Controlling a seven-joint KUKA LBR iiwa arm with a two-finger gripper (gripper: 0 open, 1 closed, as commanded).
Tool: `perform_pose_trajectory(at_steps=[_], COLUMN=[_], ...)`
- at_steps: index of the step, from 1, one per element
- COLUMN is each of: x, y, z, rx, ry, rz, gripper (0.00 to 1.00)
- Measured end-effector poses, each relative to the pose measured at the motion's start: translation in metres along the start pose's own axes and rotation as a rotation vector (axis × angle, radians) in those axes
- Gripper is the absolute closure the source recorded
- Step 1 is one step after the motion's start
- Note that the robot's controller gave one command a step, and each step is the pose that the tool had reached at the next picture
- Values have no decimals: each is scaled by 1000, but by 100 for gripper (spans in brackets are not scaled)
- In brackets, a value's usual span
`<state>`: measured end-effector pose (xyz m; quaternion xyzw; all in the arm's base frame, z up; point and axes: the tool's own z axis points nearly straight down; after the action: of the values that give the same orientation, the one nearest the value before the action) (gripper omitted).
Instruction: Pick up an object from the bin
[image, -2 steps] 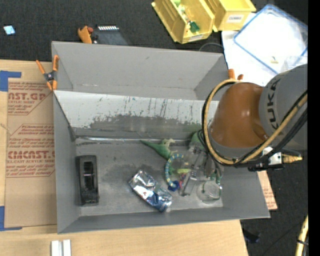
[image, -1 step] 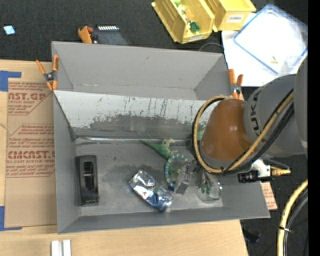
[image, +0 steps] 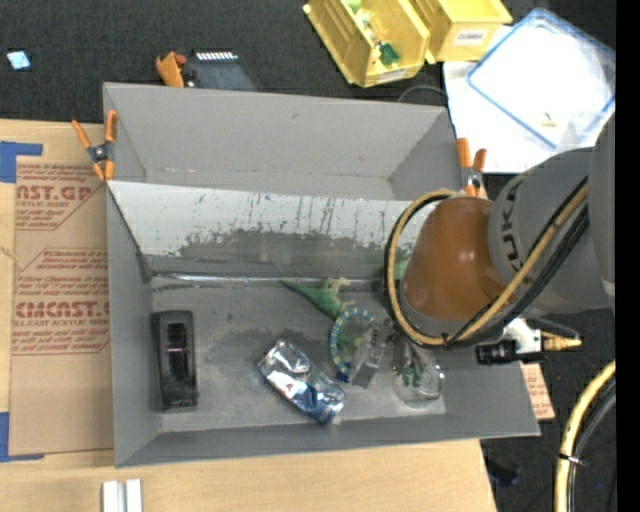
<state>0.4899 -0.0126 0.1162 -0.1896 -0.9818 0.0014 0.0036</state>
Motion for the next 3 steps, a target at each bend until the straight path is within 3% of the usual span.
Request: perform_pose_trajectory(at_steps=[1, 2, 3], x=[1, -28, -6], y=[2, 7, 14], z=[1, 32, 10], rx=[0, -1, -1], ry=[0, -2, 1], rz=[8, -212, -103], gripper=[100, 100, 100])
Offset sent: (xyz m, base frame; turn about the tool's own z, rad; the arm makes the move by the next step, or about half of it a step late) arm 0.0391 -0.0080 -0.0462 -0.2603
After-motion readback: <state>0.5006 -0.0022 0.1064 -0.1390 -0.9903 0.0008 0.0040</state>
